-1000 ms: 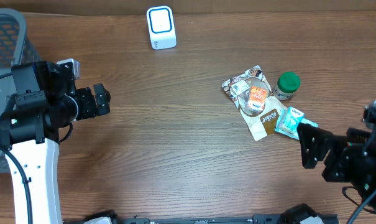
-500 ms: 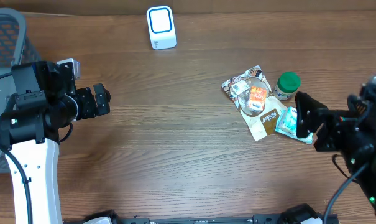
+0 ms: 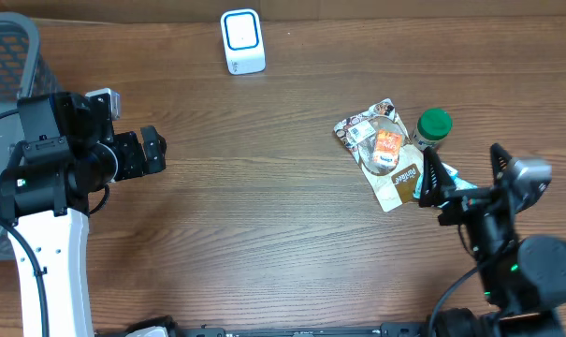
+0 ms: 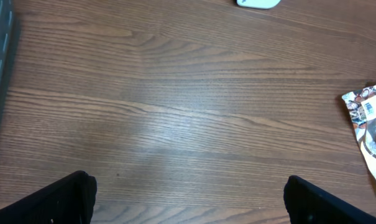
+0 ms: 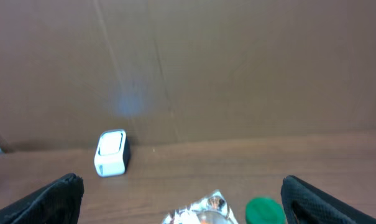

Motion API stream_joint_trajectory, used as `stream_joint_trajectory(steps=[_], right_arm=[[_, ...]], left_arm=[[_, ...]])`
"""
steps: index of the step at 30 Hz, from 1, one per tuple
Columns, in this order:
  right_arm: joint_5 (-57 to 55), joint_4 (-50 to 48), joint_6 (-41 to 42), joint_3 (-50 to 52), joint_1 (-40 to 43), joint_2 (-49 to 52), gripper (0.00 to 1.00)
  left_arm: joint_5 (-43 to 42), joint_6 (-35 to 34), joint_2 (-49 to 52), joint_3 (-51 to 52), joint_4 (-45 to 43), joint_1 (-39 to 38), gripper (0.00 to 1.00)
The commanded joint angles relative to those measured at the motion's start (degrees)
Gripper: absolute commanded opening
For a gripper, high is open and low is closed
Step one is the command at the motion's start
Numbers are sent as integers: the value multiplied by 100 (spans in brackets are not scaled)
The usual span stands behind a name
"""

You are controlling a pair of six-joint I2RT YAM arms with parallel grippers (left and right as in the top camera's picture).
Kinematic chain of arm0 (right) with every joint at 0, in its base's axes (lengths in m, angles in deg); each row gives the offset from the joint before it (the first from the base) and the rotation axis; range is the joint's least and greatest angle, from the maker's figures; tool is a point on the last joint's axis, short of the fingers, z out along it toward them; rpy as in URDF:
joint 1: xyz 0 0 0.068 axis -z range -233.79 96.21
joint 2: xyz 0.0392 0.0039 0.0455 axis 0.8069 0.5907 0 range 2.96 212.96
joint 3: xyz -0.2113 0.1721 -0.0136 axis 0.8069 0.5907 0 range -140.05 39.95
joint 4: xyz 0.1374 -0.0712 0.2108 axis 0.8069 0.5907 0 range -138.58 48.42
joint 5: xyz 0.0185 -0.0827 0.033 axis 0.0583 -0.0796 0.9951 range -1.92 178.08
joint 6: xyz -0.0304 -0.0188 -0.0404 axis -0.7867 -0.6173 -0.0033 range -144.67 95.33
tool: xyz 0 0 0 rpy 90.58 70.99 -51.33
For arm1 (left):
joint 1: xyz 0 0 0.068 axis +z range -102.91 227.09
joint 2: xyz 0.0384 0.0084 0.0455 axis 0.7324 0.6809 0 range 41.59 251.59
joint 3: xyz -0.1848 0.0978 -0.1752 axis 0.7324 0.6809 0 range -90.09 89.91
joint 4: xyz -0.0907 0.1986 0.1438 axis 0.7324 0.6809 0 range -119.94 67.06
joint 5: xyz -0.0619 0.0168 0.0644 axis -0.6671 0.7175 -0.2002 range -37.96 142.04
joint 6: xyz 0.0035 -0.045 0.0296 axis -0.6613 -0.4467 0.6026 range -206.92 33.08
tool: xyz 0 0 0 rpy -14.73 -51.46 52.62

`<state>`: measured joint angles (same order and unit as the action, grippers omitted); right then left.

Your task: Scan the item barcode

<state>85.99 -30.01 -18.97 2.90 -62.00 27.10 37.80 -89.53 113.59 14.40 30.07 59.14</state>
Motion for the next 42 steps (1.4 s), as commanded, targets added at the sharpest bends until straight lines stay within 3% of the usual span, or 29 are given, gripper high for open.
stream_joint_trajectory(steps=[1,8,13,27,32,42], right_arm=[[225,-608,-63,955,57,-612,100],[398,-2020,-59,2708,57,-1569,100],[479,-2240,-59,3296,57,-2020,100],[457,-2151,-66,3661,57,-2398,100],[479,-1344,-55,3661,50,-2398,100],[476,-1392,4,3661,46,-2398,100]], left_arm=[[28,48,0,-74,-2,26,100],[28,48,11,-72,0,26,99],[28,48,13,-72,-4,26,100],[28,48,26,-72,-4,26,99],[28,48,28,-72,-2,26,99],[28,48,31,-72,-4,26,99]])
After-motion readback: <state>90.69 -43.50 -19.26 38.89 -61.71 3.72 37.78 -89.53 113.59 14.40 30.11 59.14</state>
